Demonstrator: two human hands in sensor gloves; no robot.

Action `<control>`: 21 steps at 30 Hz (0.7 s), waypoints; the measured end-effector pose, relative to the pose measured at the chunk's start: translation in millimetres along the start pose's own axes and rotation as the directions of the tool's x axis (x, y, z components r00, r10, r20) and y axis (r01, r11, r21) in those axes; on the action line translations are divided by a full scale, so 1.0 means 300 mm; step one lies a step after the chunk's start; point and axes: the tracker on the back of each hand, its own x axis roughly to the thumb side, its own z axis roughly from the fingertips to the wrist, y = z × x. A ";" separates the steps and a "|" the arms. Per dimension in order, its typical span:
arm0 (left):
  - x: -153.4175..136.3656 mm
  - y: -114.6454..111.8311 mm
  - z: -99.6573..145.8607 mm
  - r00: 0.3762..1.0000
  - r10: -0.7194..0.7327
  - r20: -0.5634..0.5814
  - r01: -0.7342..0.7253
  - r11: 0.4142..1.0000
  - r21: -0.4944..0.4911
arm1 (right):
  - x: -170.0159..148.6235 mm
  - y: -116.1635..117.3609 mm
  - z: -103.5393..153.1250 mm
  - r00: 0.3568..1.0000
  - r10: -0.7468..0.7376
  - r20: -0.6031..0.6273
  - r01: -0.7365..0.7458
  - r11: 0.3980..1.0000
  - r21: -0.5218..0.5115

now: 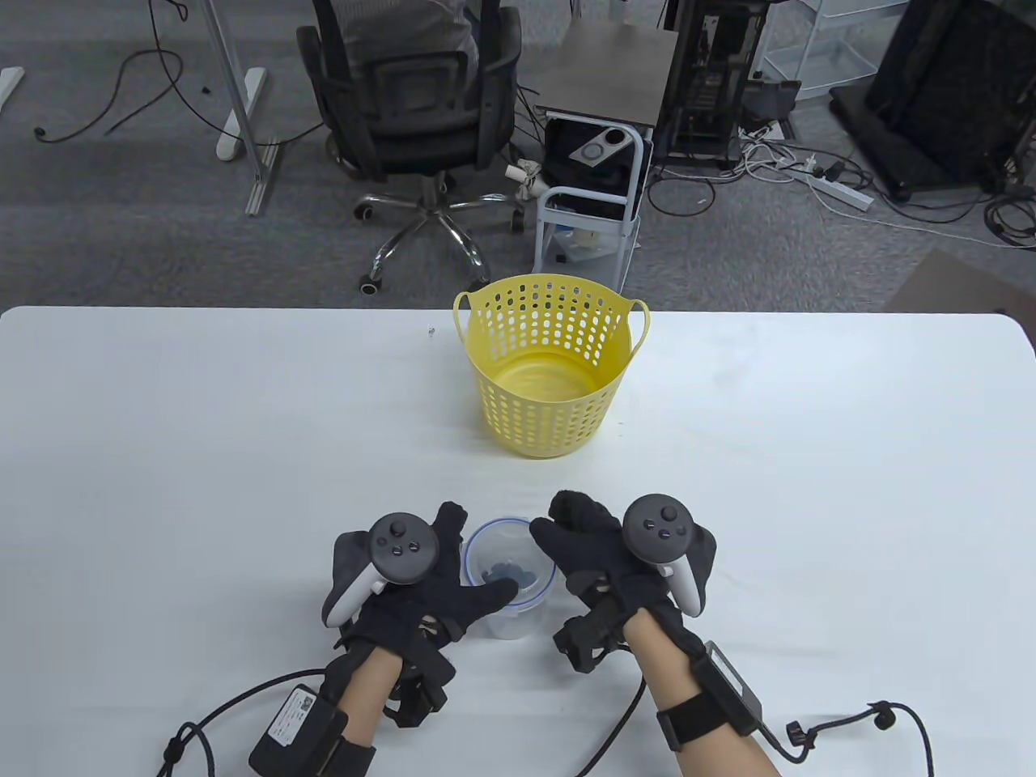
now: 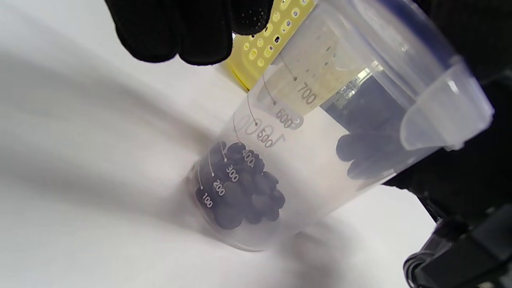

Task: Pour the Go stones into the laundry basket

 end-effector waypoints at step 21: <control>-0.082 0.054 -0.016 0.994 0.098 -0.055 -0.080 0.961 0.264 | 0.029 -0.008 0.082 0.992 0.005 0.126 -0.015 0.996 0.083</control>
